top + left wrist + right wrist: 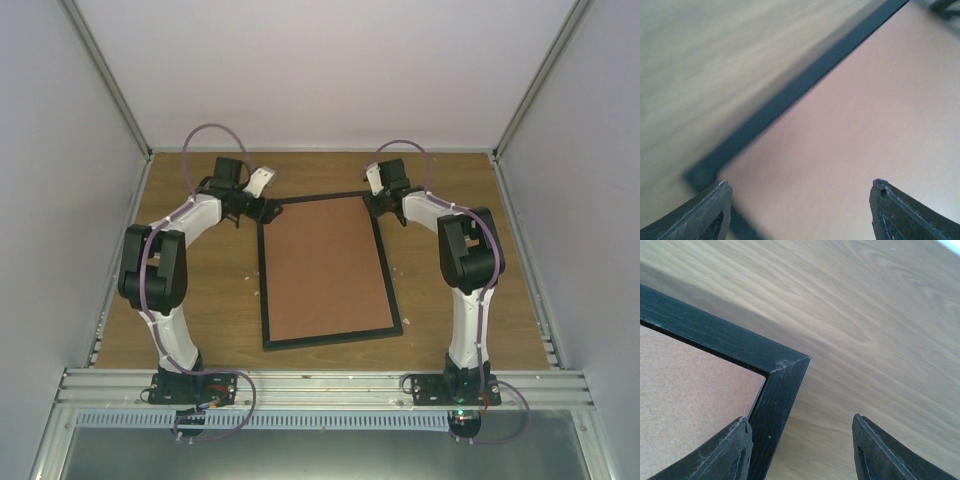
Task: Put the photo into the frame
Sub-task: Install the photo frame at the center of the board.
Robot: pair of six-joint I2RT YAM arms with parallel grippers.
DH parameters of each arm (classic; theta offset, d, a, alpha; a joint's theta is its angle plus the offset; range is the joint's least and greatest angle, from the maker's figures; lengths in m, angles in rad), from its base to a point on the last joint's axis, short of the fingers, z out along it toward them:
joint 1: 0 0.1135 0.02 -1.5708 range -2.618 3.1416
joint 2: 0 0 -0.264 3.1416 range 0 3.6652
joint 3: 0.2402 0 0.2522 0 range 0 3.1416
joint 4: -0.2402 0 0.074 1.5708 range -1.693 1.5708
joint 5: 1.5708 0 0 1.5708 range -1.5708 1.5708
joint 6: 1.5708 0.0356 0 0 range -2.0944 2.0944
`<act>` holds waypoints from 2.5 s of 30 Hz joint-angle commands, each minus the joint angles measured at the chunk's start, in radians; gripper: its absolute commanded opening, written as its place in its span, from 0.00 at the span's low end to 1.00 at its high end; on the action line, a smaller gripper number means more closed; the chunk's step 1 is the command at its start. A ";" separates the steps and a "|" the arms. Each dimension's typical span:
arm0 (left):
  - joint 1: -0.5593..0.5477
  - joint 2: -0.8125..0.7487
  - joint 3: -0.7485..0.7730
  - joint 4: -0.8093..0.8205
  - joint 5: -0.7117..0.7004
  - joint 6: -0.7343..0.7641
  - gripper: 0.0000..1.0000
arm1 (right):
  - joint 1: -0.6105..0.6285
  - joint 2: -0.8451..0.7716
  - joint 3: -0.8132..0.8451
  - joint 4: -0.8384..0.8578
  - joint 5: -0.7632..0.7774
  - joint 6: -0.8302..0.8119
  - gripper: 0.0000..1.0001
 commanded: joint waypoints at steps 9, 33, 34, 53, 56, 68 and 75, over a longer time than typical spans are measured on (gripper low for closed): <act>-0.319 0.172 0.284 0.009 0.043 0.059 0.70 | -0.150 0.051 -0.019 -0.327 -0.609 0.124 0.55; -0.416 0.428 0.230 -0.135 -0.274 0.211 0.42 | -0.188 -0.027 -0.089 -0.267 -0.725 0.131 0.56; -0.416 0.430 0.234 -0.137 -0.272 0.211 0.42 | -0.181 -0.024 -0.087 -0.269 -0.729 0.130 0.57; -0.271 0.032 0.113 -0.016 -0.045 0.024 0.89 | -0.108 -0.137 -0.117 -0.160 -0.575 0.131 0.68; -0.194 -0.088 0.001 -0.001 -0.008 0.006 0.99 | -0.061 -0.203 -0.155 -0.101 -0.559 0.081 0.69; 0.037 -0.304 -0.317 -0.057 -0.067 0.040 0.99 | 0.246 -0.213 -0.183 -0.092 -0.597 -0.160 0.61; 0.198 -0.299 -0.336 -0.113 -0.038 0.002 0.99 | 0.413 -0.126 -0.141 -0.042 -0.513 -0.163 0.58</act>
